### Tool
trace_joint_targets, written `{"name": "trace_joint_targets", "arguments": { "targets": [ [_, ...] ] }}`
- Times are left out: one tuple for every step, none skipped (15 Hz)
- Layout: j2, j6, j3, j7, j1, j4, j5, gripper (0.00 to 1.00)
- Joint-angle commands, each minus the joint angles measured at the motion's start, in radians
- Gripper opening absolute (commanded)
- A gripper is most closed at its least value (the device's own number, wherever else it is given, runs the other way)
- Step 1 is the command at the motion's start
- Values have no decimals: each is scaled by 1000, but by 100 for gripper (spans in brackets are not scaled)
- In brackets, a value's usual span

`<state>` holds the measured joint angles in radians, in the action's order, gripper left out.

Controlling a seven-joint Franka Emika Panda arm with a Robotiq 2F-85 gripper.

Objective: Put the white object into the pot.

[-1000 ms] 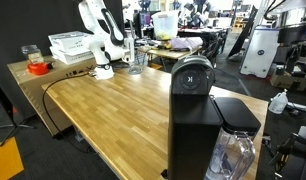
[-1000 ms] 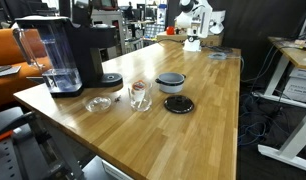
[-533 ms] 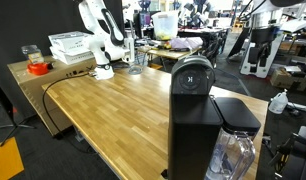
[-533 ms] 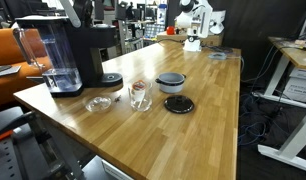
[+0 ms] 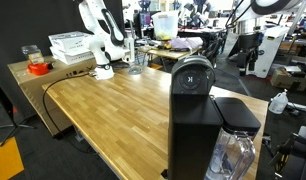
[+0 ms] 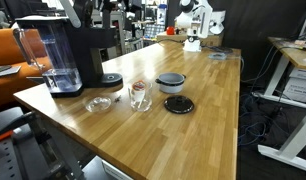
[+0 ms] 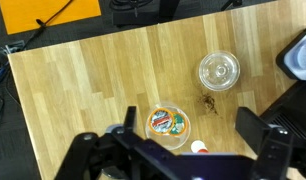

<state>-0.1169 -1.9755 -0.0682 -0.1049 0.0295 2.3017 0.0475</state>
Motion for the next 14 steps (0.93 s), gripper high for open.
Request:
{"name": "trace_joint_targets", "arguments": {
  "targets": [
    [-2,2,6,0,6,2,-1,100],
    [-2,2,6,0,6,3,-1,100],
    [-2,2,6,0,6,4,-1,100],
    [1,-2,5,0,5,5,-5,100],
    [8,-11,5,-5,4,1,-13,100],
    [15,-42,6,-12,2,-4,-20,100],
    [25,-71,9,-24,-2,-10,-14,100],
    [40,-112,10,-50,-7,-21,-39,100],
    [56,-151,13,-67,-12,-34,-57,100],
    [75,-189,15,-93,-17,-48,-90,100],
    [97,-221,18,-117,-21,-64,-122,100],
    [121,-251,19,-151,-24,-80,-162,100],
    [143,-268,19,-181,-22,-96,-194,100],
    [166,-298,19,-223,-19,-107,-236,100]
  ]
}}
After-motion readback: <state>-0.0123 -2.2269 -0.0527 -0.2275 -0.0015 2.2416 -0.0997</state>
